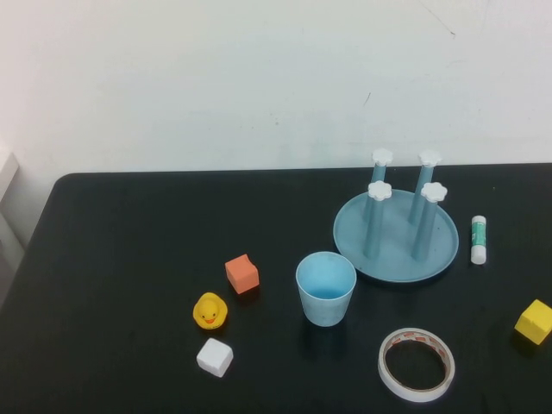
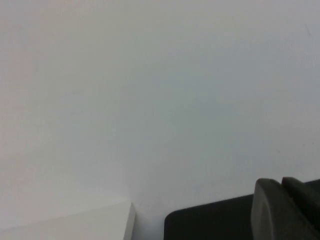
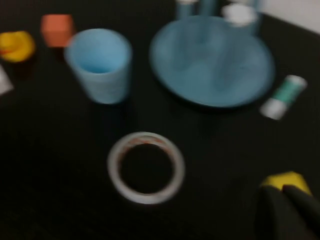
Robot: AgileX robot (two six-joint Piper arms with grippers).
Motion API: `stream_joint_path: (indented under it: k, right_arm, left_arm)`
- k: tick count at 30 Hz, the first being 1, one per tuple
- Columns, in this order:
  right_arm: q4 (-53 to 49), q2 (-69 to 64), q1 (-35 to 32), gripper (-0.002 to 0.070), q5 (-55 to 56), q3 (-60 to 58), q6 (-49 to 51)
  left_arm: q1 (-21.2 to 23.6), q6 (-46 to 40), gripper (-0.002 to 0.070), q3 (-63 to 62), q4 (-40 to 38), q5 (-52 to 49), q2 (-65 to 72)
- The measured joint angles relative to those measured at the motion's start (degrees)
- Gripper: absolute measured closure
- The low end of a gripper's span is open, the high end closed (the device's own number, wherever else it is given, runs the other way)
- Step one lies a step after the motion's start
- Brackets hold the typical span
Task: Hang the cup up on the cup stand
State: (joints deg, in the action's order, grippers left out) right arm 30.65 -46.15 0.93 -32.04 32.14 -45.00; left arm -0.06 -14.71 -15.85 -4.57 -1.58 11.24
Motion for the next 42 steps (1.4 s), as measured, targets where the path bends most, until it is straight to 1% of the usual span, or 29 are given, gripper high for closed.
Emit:
stream_joint_path:
  k: [2,4,5,6,9,12,15,17,21,25,26,29,32,36,42]
  right_arm:
    - [7.08,-4.14,2.14,0.0678,0.55,0.21,-7.7]
    - [11.4,-8.19,5.3,0.0678,0.96,1.12,-13.47]
    - [13.75,-12.79,8.26,0.0678,1.4,3.13,-17.41]
    - [14.48,-15.24,9.75,0.0678,1.4,4.48,-18.81]
    - [15.26,-22.31,12.84,0.0678,1.68,8.98,-21.03]
    - [15.83,-29.42,14.59,0.0678,1.77,13.98,-21.66]
    - [16.2,-36.74,15.57,0.0673,0.79,19.21,-22.59]
    - [16.3,-40.82,16.27,0.0658,0.2,22.4,-22.92]
    - [16.4,-48.7,18.86,0.0561,-0.54,28.43,-25.2]
    - [16.3,-55.29,21.38,0.0402,-0.93,33.06,-26.49]
    - [16.3,-56.61,21.72,0.0365,-0.93,34.19,-25.72]
    - [16.3,-59.51,22.0,0.0299,-0.54,37.64,-20.87]
    - [16.3,-61.75,22.0,0.0279,0.1,40.69,-17.94]
    - [16.3,-64.38,22.0,0.0272,0.44,43.68,-16.21]
    - [15.8,-66.78,22.0,0.027,2.53,44.47,-14.29]
  left_arm:
    - [0.0,0.76,0.0676,1.17,0.0,0.5,-0.13]
    - [0.0,2.1,0.0676,1.84,0.0,1.08,-0.43]
    - [0.0,3.46,0.0676,1.97,0.0,1.58,-0.78]
    - [0.0,3.89,0.0676,1.97,0.0,1.58,-0.91]
    - [0.0,5.31,0.0676,2.24,0.0,1.58,-1.23]
    - [0.0,5.99,0.0676,3.91,0.0,1.58,-1.17]
    - [0.0,6.5,0.0676,5.86,0.0,3.84,-1.17]
    - [0.0,7.66,0.0676,6.26,0.0,5.77,-1.17]
    - [0.0,8.65,0.0676,6.54,0.0,7.26,-1.17]
    - [0.0,8.77,0.0676,6.54,0.0,7.26,-1.17]
    - [0.0,8.77,0.0676,6.54,0.0,7.26,-1.17]
    - [0.0,8.86,0.0676,6.54,0.0,7.26,-1.17]
    - [0.0,8.86,0.0676,6.54,0.0,7.26,-1.17]
    - [0.0,10.03,0.0676,6.54,0.0,5.78,-1.17]
    - [0.0,12.37,0.0676,6.54,0.0,2.75,-1.17]
